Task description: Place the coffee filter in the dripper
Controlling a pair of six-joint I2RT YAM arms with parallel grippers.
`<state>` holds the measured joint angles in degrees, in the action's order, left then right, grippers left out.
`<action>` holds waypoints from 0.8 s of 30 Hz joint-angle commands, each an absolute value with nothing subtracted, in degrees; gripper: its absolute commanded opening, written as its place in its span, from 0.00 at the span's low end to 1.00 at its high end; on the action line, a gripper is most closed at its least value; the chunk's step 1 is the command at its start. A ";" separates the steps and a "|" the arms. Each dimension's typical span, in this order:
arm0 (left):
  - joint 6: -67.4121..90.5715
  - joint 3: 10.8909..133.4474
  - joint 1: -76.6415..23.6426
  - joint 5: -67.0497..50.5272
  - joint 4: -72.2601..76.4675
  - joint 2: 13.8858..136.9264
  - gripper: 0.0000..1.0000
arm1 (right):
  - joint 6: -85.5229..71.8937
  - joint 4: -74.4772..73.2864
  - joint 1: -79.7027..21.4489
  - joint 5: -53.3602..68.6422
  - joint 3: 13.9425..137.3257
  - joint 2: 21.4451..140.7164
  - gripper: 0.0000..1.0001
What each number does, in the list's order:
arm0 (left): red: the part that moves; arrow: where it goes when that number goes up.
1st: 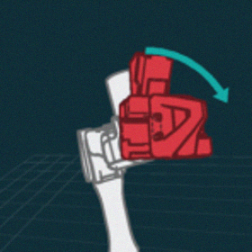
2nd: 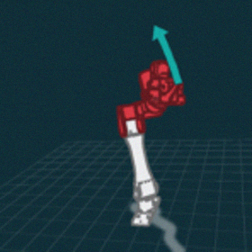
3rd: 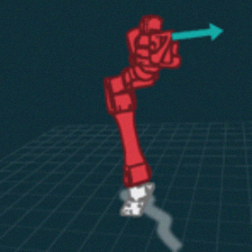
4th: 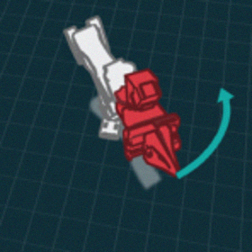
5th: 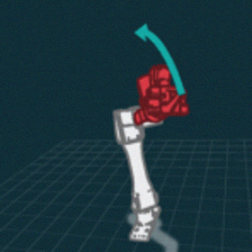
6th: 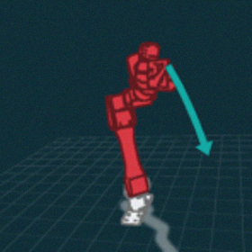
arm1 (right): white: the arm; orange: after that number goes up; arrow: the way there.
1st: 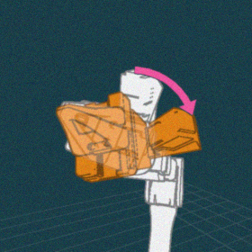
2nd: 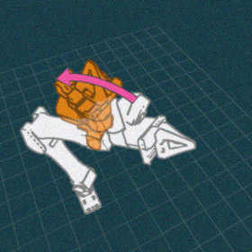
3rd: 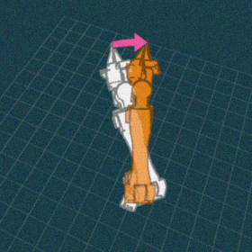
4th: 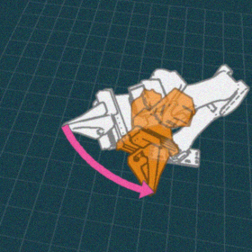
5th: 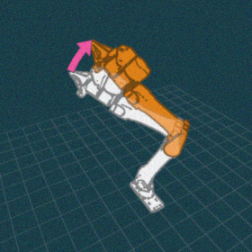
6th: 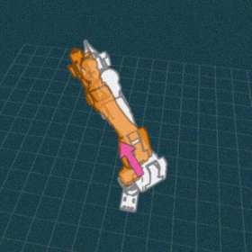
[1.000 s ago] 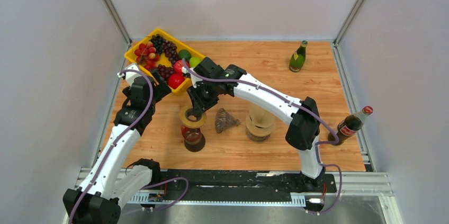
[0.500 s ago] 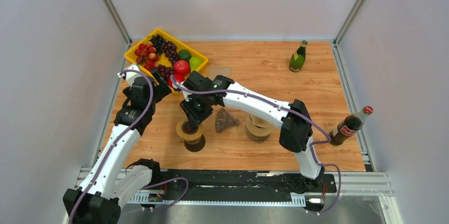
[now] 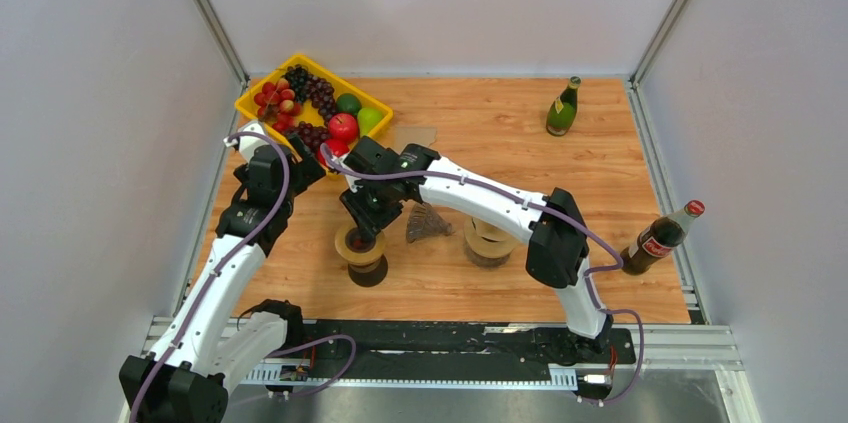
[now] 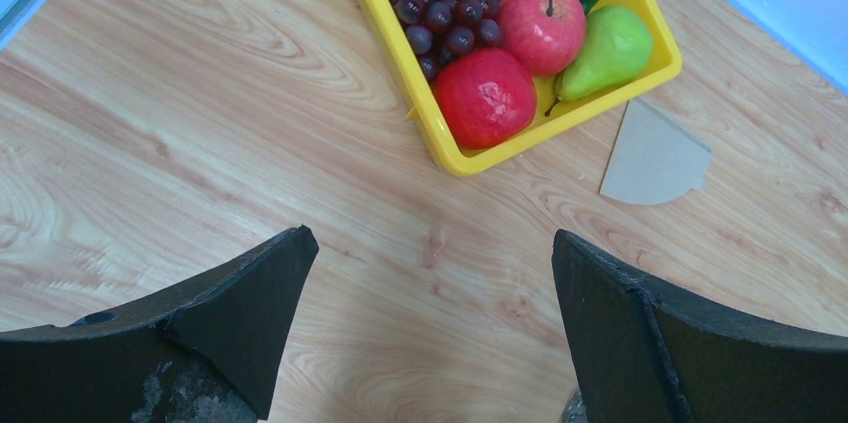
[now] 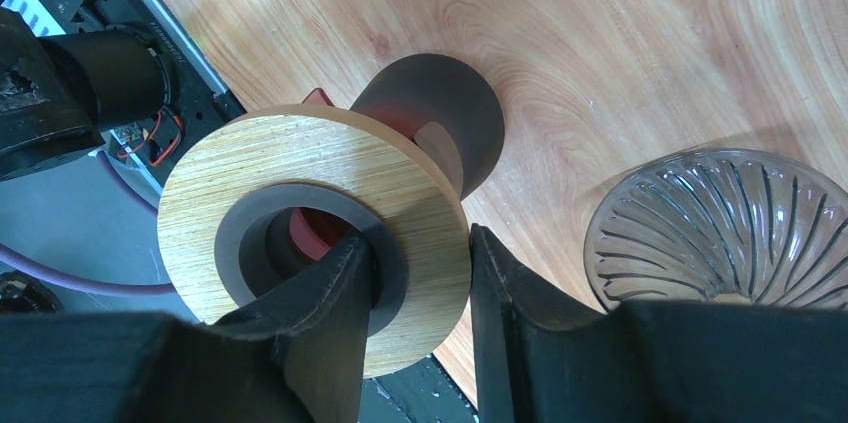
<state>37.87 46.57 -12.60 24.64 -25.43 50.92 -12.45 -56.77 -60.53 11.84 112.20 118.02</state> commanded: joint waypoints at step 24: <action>38.28 45.79 -12.37 22.17 -22.74 49.33 1.00 | -16.73 -55.53 -61.46 -2.95 113.88 110.67 0.69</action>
<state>37.87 46.11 -12.60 22.55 -24.47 50.70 -14.04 -56.75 -61.80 4.60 112.20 117.36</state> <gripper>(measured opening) 0.998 0.672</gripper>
